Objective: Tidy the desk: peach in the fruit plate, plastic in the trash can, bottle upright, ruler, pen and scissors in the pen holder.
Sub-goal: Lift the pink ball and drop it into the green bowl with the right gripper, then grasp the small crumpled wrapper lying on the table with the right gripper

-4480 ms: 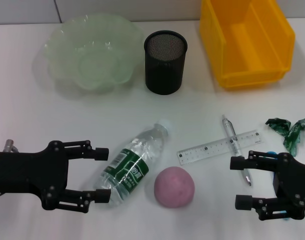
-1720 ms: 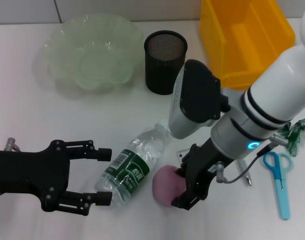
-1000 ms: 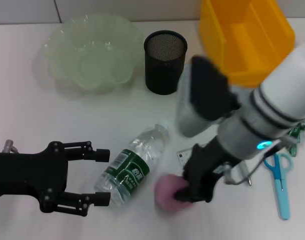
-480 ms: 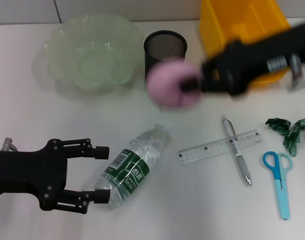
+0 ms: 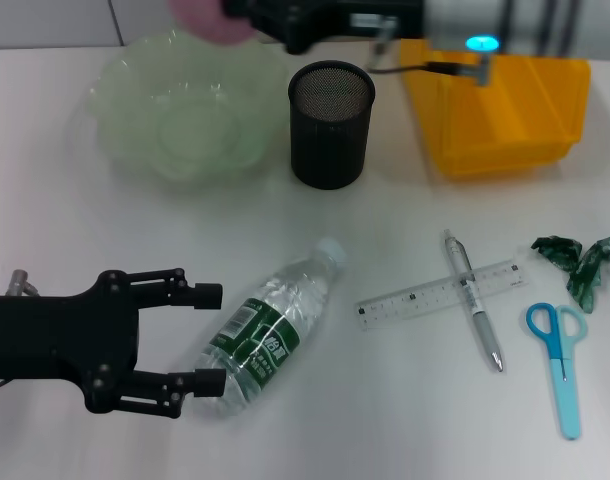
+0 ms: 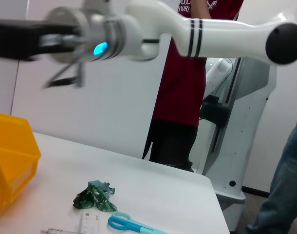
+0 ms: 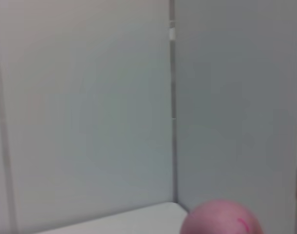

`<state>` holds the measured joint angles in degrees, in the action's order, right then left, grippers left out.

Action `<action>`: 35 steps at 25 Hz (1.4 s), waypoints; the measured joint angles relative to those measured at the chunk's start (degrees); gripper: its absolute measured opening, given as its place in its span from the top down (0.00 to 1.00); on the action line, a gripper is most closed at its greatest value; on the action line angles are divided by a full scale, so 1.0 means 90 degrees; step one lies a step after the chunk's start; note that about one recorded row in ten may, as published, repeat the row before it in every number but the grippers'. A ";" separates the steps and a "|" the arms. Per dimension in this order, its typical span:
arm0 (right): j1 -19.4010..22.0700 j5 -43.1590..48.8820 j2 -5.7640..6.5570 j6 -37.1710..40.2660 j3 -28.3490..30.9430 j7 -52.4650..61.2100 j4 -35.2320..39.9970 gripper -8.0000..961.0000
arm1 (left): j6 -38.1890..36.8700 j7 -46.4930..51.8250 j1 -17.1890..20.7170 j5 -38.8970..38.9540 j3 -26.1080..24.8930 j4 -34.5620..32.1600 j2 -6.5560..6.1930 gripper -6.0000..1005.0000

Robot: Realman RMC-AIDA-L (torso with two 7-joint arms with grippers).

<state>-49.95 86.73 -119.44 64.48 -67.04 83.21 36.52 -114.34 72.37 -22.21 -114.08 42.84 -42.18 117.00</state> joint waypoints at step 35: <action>-0.0852 -0.1970 -0.0005 -0.1276 -0.0620 -0.2703 -0.1883 0.12 | -0.0036 -0.0105 0.0007 0.0420 -0.0032 -0.0010 0.0096 0.16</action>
<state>-57.61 69.00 -119.48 53.00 -72.62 58.88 19.57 -114.66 71.42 -22.14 -110.29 42.54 -42.27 117.87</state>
